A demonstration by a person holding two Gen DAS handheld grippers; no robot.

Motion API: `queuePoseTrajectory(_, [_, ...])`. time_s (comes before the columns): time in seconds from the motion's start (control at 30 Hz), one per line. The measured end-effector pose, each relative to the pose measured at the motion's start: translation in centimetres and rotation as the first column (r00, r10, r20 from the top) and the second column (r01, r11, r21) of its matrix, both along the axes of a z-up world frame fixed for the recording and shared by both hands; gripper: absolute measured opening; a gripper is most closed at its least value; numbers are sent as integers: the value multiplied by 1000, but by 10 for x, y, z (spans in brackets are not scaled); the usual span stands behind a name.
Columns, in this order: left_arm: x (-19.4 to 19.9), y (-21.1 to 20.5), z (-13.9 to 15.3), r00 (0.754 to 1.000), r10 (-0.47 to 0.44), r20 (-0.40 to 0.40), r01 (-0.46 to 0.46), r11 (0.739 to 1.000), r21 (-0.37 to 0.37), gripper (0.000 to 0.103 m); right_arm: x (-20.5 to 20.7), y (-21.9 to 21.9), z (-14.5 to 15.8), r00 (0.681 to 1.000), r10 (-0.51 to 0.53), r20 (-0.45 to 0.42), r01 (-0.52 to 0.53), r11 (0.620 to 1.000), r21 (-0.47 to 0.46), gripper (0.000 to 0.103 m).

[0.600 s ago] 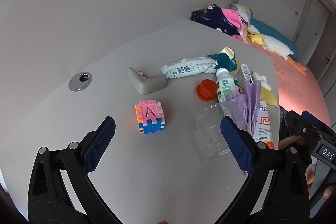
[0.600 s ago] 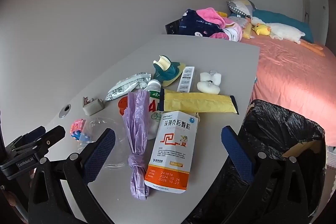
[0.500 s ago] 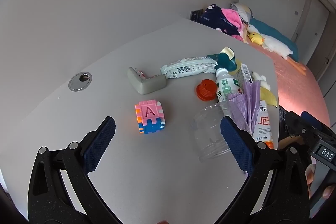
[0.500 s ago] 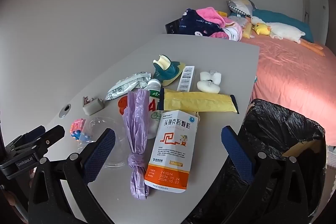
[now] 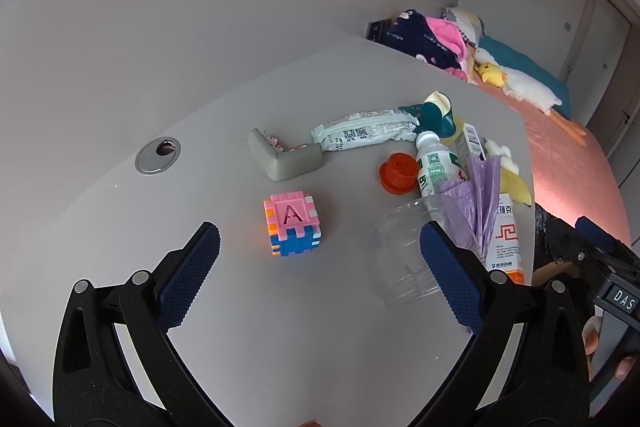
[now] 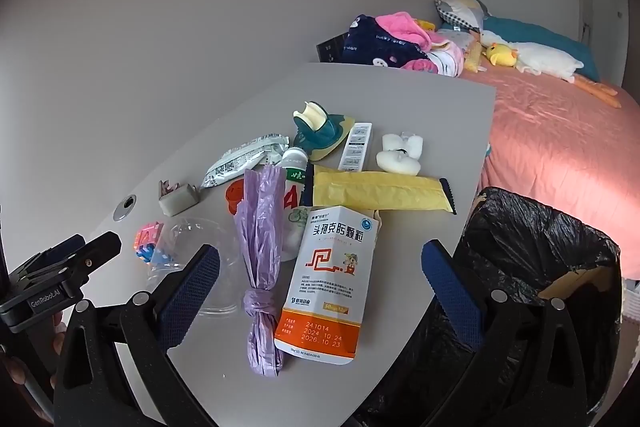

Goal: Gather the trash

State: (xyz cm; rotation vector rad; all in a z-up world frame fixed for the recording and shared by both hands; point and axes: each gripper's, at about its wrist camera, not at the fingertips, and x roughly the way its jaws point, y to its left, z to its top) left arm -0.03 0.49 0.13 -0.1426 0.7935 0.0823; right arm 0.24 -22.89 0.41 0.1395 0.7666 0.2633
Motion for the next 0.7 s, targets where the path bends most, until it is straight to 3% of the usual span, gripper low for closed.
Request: queuePoseTrajectory(0.7, [0,-2,0,1000,3,-1,-3,1000,11,97,-2,0,2,1000,9,-2,-9,1000,6,100])
